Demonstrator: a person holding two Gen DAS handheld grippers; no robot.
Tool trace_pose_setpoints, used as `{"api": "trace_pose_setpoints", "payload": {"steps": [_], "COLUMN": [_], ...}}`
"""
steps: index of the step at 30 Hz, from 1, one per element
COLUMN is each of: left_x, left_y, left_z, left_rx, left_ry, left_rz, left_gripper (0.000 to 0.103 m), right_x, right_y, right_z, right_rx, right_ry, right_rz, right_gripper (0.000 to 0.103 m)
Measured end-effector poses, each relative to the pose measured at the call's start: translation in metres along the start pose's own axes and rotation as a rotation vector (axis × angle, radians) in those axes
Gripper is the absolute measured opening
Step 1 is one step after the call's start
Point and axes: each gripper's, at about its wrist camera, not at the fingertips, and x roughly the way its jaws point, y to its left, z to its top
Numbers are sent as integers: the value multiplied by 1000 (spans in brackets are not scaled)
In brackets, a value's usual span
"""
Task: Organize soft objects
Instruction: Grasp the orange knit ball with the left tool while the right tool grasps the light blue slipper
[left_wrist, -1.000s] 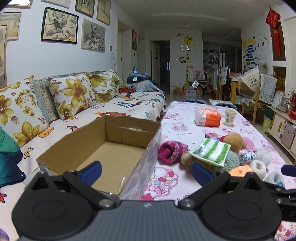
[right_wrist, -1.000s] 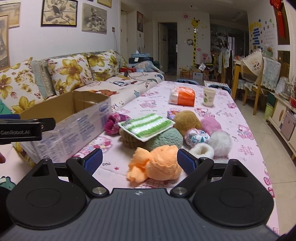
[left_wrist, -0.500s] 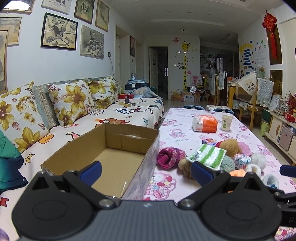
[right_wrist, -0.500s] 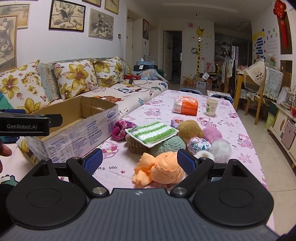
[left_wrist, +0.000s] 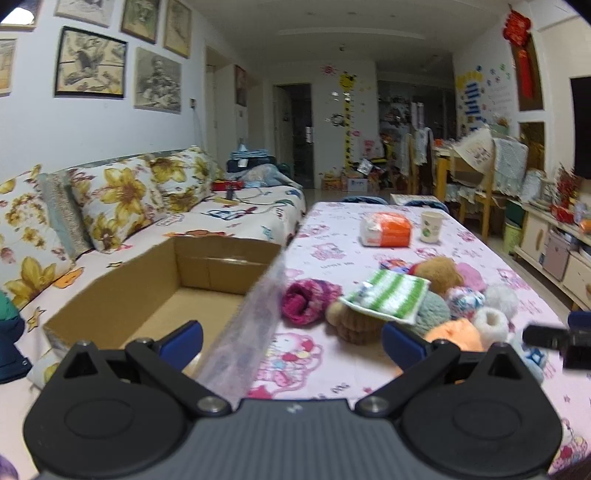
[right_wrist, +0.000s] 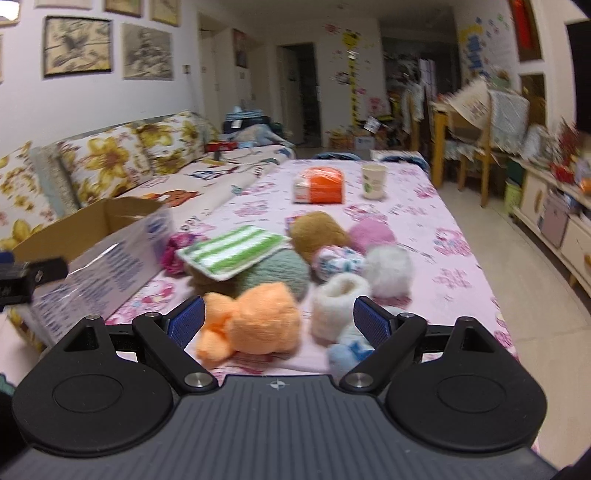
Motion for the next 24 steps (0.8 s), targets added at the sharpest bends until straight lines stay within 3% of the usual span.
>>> {"api": "trace_pose_setpoints", "payload": {"steps": [10,24], "left_x": [16,61], "left_y": [-45,-111], "left_z": [-15,-37], "left_rx": [105,283], "left_ry": [28,39], "left_rz": [-139,-337], "left_gripper": [102,101], "right_x": [4,21], "right_y": [-43,-45], "right_z": [-4,-10], "right_rx": [150,238], "right_ry": [66,229], "right_rz": [-55,-21], "right_gripper": [103,103]}}
